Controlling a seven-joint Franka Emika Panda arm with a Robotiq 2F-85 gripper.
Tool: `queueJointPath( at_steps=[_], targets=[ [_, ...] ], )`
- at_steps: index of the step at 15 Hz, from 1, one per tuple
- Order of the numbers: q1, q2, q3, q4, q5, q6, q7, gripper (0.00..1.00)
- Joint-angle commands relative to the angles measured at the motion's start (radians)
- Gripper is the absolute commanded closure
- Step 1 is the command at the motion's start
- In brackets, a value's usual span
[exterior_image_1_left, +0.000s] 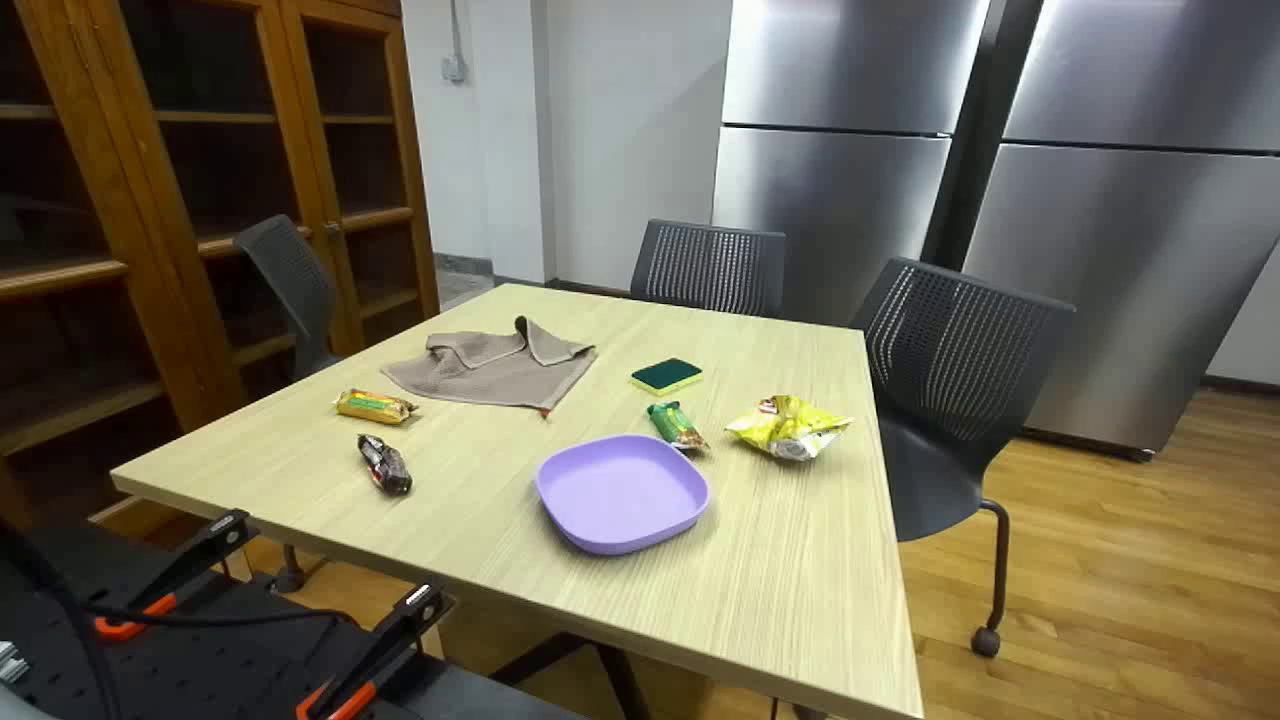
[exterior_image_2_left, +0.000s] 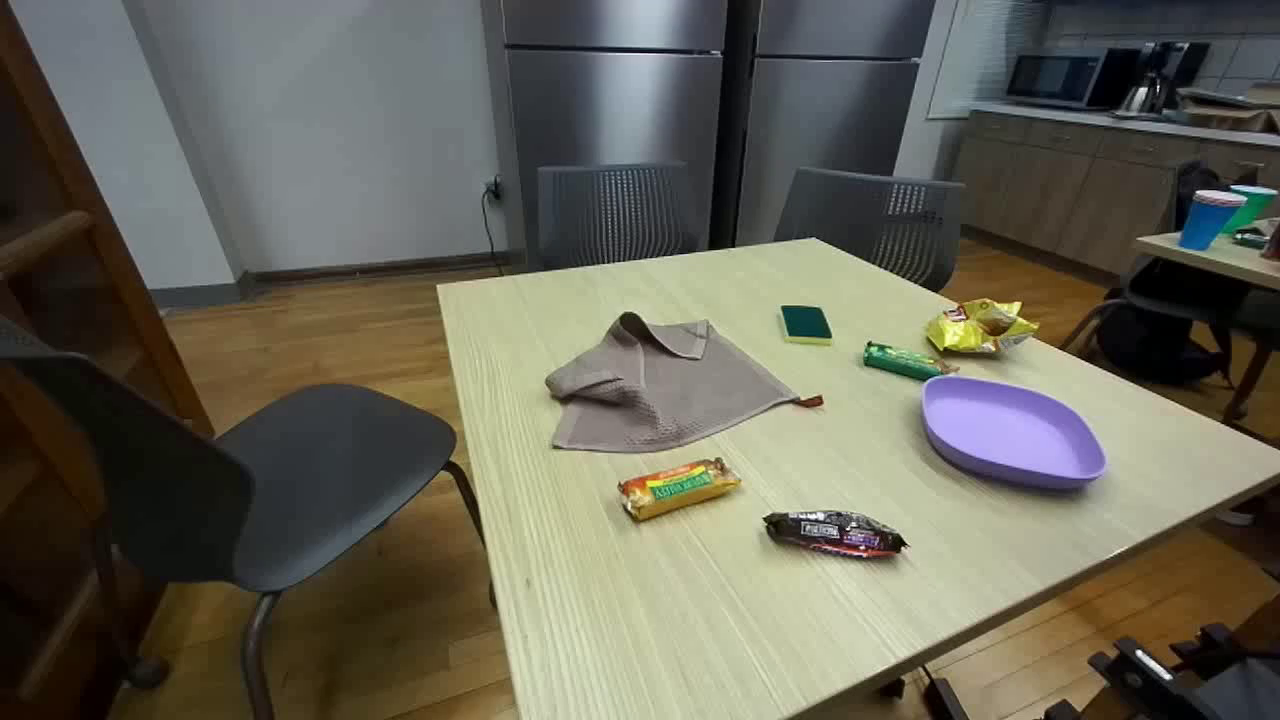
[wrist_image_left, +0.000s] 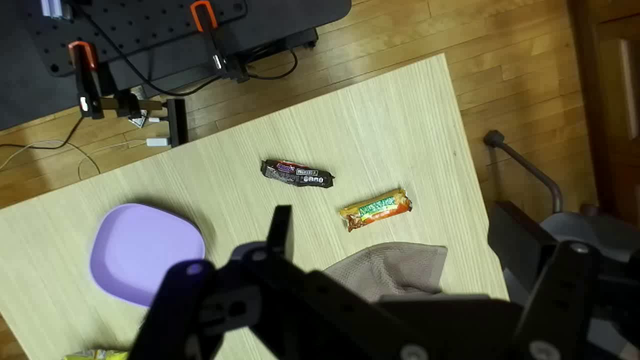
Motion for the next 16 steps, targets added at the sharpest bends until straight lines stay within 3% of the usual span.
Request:
queueJointPath(
  at_steps=[1,7,16],
  targets=[
    [0.005,0.002,-0.004,0.003,-0.002,-0.002,0.002,0.0],
    [0.001,0.044,-0.004,0.012,0.012,0.017,0.015,0.0],
    [0.015,0.169,0.013,0.005,0.002,0.127,0.168,0.0]
  ],
)
